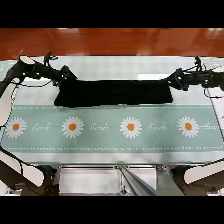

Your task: Fold the shirts.

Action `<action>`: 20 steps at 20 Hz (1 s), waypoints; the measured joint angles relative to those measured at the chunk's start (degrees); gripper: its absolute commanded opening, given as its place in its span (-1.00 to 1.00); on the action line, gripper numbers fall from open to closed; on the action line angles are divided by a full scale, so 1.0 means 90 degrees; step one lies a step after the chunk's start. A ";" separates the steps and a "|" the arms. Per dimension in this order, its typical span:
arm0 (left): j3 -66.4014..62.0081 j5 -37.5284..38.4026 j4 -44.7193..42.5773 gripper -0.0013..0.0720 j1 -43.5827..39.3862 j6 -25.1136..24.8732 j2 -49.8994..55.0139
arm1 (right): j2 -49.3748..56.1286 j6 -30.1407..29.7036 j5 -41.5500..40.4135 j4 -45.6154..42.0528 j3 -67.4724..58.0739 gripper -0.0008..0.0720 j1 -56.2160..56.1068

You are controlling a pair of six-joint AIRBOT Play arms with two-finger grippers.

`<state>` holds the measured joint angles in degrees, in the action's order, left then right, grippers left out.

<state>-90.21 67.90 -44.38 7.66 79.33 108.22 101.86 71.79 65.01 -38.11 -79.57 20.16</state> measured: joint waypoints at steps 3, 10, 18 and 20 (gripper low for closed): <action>-0.0279 0.0743 -0.0318 0.42 0.0357 0.0083 -0.0301 | -0.0194 0.0012 0.0709 -0.0073 -0.0369 0.16 0.0503; 0.1999 -0.0335 -0.1256 0.42 0.0772 0.0291 -0.3228 | -0.1292 -0.0022 0.0935 -0.0945 0.0508 0.16 0.1940; 0.5066 -0.1770 -0.1345 0.42 -0.0029 0.0454 -0.5173 | -0.0386 -0.0474 0.0328 -0.0056 0.1460 0.16 0.1472; 0.5226 -0.1887 -0.1265 0.42 -0.0136 0.0476 -0.5255 | -0.0073 -0.0464 0.0355 0.0073 0.1273 0.16 0.1168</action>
<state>-43.18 50.92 -55.77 6.44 83.61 60.93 101.21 67.61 68.20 -37.45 -68.12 30.68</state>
